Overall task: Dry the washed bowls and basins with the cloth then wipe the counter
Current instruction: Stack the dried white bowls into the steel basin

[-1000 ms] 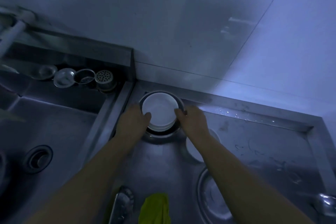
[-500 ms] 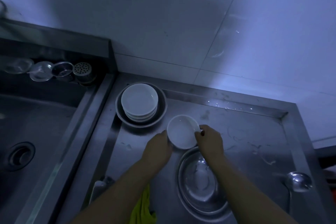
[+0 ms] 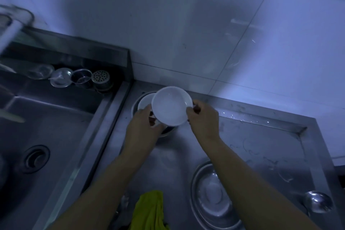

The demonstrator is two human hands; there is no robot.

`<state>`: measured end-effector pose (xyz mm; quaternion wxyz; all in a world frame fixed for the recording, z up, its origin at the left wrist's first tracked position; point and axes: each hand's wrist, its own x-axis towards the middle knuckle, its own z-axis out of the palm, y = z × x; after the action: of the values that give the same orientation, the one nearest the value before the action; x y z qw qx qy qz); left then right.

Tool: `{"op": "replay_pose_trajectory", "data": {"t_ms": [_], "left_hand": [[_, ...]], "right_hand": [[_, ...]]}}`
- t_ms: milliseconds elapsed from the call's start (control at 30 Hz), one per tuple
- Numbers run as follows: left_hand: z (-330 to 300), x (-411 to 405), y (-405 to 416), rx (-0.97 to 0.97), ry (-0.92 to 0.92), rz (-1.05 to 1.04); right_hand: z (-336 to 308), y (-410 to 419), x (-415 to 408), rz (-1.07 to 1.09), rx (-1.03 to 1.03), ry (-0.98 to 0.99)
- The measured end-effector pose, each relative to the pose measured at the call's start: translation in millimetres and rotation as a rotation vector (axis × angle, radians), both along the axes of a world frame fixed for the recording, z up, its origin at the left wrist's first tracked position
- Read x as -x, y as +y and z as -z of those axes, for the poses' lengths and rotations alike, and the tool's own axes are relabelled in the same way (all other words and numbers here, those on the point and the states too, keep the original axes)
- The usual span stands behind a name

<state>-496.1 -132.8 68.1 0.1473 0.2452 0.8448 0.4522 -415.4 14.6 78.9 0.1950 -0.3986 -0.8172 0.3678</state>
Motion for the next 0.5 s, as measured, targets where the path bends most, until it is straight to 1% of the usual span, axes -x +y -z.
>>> {"op": "replay_pose_trajectory", "data": {"t_ms": [100, 200, 267, 367, 500], "left_hand": [[1.2, 22.7, -11.1, 0.002, -0.008, -0.038], [7.3, 35.1, -19.6, 0.036, 0.060, -0.071], [11.8, 39.6, -23.0, 0.065, 0.072, -0.065], [20.4, 43.0, -25.3, 0.078, 0.046, -0.052], [27.5, 44.1, -24.6, 0.005, -0.037, -0.037]], "right_hand": [[0.2, -7.2, 30.3, -0.062, 0.010, -0.034], [8.5, -13.8, 45.5, -0.093, 0.027, -0.043], [14.7, -17.4, 49.9, -0.105, 0.036, -0.047], [22.9, -20.5, 51.2, -0.101, 0.014, -0.042], [26.6, -21.8, 51.9, -0.102, -0.062, -0.080]]}}
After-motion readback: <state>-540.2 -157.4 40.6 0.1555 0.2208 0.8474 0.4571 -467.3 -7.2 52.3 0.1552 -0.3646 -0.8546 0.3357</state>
